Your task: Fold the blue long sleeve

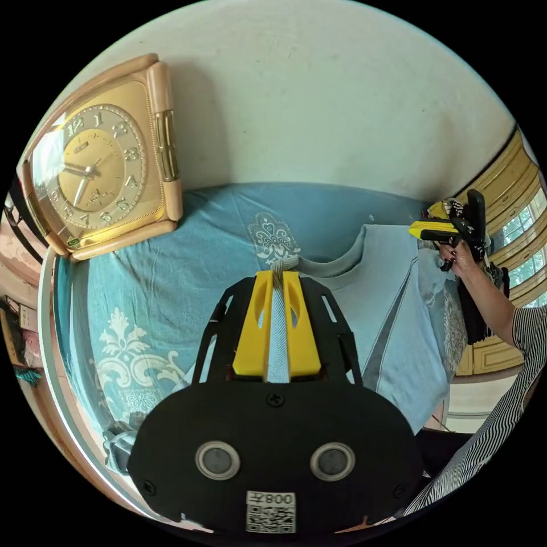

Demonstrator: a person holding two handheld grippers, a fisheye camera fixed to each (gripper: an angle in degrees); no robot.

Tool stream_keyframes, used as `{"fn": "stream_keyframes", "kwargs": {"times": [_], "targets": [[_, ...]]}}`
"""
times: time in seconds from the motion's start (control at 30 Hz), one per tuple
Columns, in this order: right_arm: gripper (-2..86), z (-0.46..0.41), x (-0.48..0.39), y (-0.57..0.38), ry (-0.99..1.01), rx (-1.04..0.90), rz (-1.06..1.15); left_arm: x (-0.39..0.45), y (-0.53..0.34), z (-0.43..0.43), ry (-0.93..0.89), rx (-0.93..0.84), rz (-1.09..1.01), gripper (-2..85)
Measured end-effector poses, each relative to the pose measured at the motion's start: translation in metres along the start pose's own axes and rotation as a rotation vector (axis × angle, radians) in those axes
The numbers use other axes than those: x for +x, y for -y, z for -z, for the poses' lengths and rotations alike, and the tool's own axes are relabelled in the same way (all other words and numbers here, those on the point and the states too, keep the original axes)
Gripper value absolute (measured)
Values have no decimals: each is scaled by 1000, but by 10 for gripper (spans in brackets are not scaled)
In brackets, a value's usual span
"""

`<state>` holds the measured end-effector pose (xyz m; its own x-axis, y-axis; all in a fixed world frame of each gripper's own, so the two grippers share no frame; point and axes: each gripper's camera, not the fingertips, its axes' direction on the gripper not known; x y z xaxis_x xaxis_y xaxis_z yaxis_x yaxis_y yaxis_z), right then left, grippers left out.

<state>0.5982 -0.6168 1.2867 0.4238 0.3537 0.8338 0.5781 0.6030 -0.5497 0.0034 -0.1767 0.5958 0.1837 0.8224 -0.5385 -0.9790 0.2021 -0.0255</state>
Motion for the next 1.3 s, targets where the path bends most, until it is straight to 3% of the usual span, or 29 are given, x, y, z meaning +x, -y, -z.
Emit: {"fn": "stream_keyframes", "kwargs": {"times": [0.1, 0.33, 0.5, 0.67, 0.87, 1.1, 1.3], "targets": [[9, 19, -11, -11, -28, 93, 15, -5, -19, -2, 1, 54, 16, 18], [-1, -65, 34, 3, -108, -85, -255, -13, -20, -98, 126, -136, 106, 26], [-2, -26, 19, -6, -155, 13, -273, 5, -42, -85, -51, -29, 56, 30], [12, -12, 20, -57, -242, -101, -320, 60, -61, -118, -286, -73, -63, 40], [74, -1, 55, -89, -92, -172, -344, 132, -55, -174, -462, -103, -180, 74], [63, -19, 39, -68, -249, -312, -131, 207, -18, -233, -467, -152, -271, 80], [20, 7, 25, -63, -305, -333, -130, 234, 1, -254, -406, -165, -261, 78]]}}
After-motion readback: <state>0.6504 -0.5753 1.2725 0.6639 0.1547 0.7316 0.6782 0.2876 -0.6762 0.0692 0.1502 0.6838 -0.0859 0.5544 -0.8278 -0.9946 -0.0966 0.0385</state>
